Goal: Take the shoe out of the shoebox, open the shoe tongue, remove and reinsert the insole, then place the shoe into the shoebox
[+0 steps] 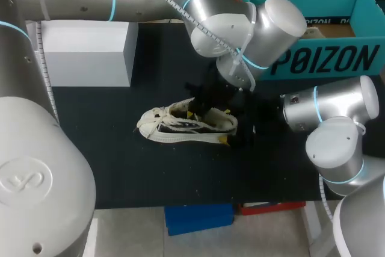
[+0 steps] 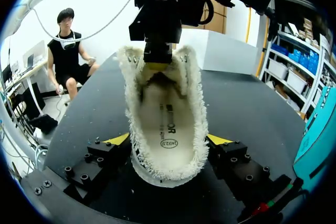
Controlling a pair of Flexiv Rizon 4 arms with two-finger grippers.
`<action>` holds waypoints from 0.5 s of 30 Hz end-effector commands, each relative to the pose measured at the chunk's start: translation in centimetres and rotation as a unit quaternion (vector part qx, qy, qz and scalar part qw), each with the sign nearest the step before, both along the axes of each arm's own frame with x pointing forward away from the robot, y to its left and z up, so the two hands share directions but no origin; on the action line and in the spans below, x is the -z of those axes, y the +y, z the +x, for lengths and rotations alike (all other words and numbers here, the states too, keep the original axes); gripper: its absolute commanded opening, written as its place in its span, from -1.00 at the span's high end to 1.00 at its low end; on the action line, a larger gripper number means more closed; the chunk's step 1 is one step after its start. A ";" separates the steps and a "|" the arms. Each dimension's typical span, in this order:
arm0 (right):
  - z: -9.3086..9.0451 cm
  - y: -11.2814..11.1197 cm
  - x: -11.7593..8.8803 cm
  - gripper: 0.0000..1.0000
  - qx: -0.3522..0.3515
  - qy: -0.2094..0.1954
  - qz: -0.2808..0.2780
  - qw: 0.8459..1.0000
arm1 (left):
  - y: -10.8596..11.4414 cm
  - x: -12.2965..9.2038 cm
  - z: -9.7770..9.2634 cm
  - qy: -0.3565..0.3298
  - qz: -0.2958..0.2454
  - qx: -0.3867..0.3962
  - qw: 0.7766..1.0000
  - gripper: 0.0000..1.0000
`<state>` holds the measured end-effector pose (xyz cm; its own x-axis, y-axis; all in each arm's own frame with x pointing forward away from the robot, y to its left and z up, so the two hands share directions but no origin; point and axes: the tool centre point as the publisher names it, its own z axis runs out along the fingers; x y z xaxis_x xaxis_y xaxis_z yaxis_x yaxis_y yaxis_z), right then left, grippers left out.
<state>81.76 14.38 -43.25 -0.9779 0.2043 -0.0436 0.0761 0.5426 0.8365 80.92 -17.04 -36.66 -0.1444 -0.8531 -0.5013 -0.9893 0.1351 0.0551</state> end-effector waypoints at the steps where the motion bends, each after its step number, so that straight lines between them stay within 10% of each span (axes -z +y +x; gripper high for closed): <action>1: 0.1 0.2 0.2 1.00 0.001 0.000 -0.001 1.000 | 0.4 -1.7 -0.2 -0.009 -0.018 0.001 1.000 1.00; 15: 0.1 0.2 0.2 1.00 0.001 0.000 -0.001 1.000 | 4.0 -5.8 -1.0 -0.055 -0.047 -0.020 0.997 1.00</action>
<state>81.76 14.35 -43.24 -0.9779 0.2042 -0.0437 0.0758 0.5423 0.8367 80.54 -14.64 -31.79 -0.0581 -0.8773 -0.4765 -0.9951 0.0891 -0.0427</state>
